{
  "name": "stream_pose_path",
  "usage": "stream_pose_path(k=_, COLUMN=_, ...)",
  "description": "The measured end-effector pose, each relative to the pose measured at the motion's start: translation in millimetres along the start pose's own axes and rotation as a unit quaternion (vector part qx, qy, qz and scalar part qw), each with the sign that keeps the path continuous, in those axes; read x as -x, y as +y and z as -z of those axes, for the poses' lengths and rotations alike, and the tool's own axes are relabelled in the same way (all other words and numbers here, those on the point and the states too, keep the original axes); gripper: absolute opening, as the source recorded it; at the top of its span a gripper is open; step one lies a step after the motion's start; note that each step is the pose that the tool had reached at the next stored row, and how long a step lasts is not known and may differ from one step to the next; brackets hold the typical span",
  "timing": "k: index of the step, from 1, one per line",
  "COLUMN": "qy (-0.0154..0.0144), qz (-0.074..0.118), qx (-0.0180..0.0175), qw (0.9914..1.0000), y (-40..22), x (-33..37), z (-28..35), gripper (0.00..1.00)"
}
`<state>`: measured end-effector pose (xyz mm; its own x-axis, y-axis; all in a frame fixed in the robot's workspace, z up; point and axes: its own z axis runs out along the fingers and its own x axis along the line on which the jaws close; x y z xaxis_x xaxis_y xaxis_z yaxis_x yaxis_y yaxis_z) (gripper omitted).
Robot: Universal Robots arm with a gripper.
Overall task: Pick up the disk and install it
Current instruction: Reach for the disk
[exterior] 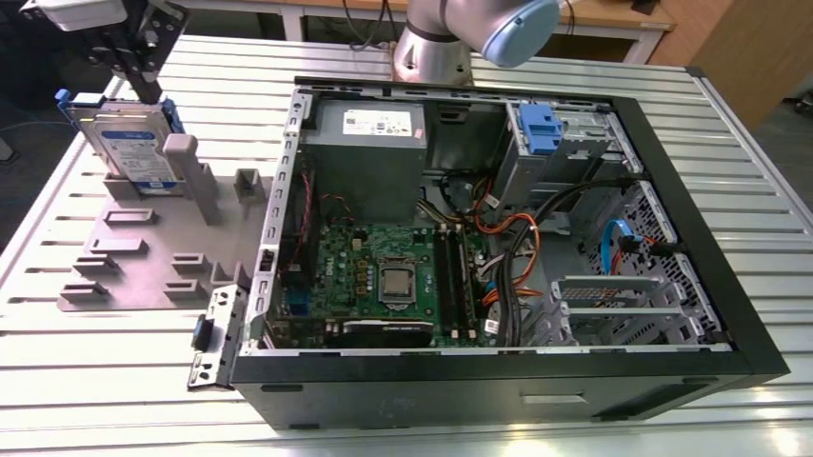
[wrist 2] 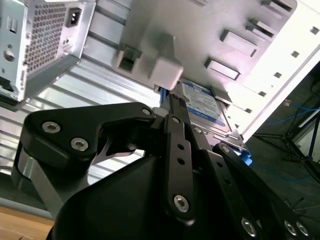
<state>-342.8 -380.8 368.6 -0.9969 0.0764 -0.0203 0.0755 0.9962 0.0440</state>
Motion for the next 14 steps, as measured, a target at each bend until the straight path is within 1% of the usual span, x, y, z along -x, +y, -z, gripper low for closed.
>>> stream_pose_path(k=4, qy=0.0005, qz=0.0, qx=0.0, qw=1.0, y=2.7, x=-14.6, z=-1.0, gripper=0.11)
stream_pose_path(k=9, qy=0.0022, qz=0.0, qx=-0.0001, qw=1.0, y=3.6, x=-32.2, z=-1.9, gripper=0.11)
stream_pose_path(k=12, qy=0.0041, qz=0.0, qx=-0.0003, qw=0.99999, y=4.0, x=-38.1, z=-2.3, gripper=0.11)
stream_pose_path(k=14, qy=0.0044, qz=0.0, qx=-0.0003, qw=0.99999, y=3.9, x=-39.5, z=-2.4, gripper=0.11)
